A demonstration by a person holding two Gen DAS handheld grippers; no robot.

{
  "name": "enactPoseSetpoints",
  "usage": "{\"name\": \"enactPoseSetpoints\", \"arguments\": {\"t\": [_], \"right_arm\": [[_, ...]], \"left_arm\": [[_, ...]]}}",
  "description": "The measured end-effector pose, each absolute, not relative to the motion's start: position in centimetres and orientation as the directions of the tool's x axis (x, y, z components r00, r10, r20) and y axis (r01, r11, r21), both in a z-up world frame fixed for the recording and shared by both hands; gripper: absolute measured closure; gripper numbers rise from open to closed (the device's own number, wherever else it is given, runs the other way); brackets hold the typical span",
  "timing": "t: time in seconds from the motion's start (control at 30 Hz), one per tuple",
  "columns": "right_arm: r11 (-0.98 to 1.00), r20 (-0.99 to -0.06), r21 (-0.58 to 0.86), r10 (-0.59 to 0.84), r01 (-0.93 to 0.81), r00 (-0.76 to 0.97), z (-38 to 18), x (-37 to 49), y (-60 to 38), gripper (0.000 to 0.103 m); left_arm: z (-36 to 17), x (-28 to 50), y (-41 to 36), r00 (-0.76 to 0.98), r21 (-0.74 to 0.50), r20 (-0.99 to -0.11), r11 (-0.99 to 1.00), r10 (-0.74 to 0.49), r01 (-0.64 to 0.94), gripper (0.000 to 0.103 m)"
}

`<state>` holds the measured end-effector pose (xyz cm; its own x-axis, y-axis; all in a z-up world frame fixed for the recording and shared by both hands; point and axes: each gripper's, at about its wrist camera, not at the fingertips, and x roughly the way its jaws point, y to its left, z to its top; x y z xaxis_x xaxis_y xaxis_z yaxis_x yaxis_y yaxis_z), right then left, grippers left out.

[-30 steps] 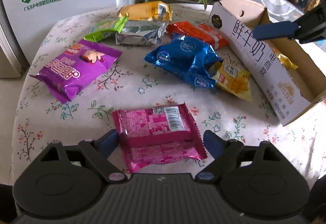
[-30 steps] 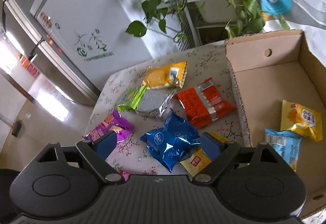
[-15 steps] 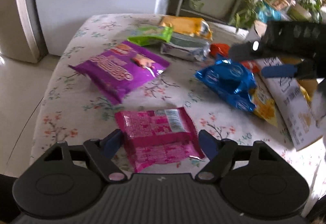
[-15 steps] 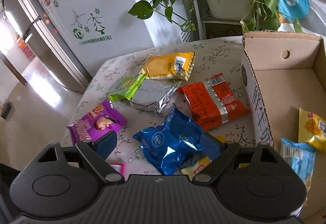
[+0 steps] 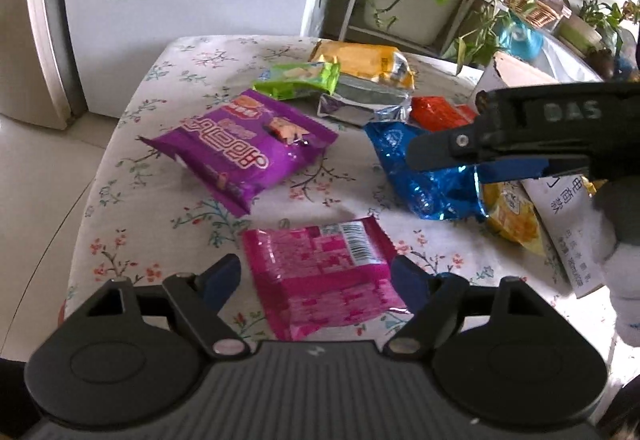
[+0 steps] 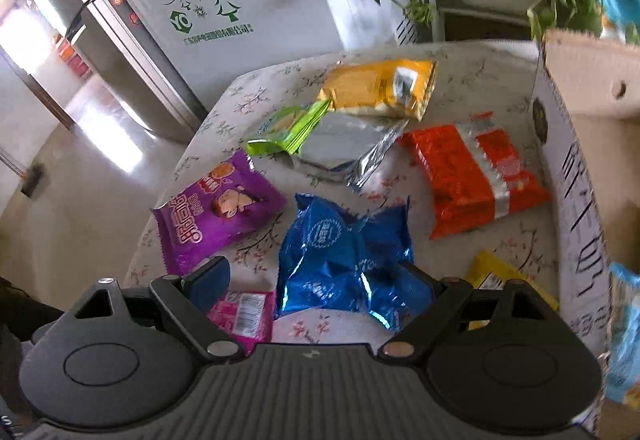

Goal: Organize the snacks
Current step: 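Close the left gripper on the pink packet while the right gripper approaches the blue foil packet, then close the right gripper on the blue foil packet while the left gripper holds the pink packet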

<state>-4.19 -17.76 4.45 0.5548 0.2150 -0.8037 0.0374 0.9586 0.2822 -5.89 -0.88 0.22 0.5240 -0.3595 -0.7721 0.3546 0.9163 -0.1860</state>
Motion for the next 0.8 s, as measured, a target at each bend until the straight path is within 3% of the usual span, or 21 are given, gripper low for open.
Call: {"name": "enactPoseSetpoints", "arguments": {"t": [0.5,0.6,0.8], "right_arm": [[0.973,-0.845,0.203,0.117,0.112,0.522,1.5,-2.3,-16.7,0.01],[0.977,-0.843,0.183,0.101,0.106,0.528,1.3,-2.2,-16.5,0.009],[0.98,-0.841,0.172,0.091,0.103,0.533,1.2,-2.0,-16.4,0.01]], "left_arm": [[-1.0,-6.3,-3.7,0.534,-0.065,-0.786,0.902,-0.311,0.428,0.001],[-1.4,-6.6,-4.6,0.561,0.01,-0.78,0.89,-0.278,0.455,0.0],[-1.5,-6.6,-4.4,0.564,0.001,-0.776,0.893,-0.283,0.45,0.001]]}}
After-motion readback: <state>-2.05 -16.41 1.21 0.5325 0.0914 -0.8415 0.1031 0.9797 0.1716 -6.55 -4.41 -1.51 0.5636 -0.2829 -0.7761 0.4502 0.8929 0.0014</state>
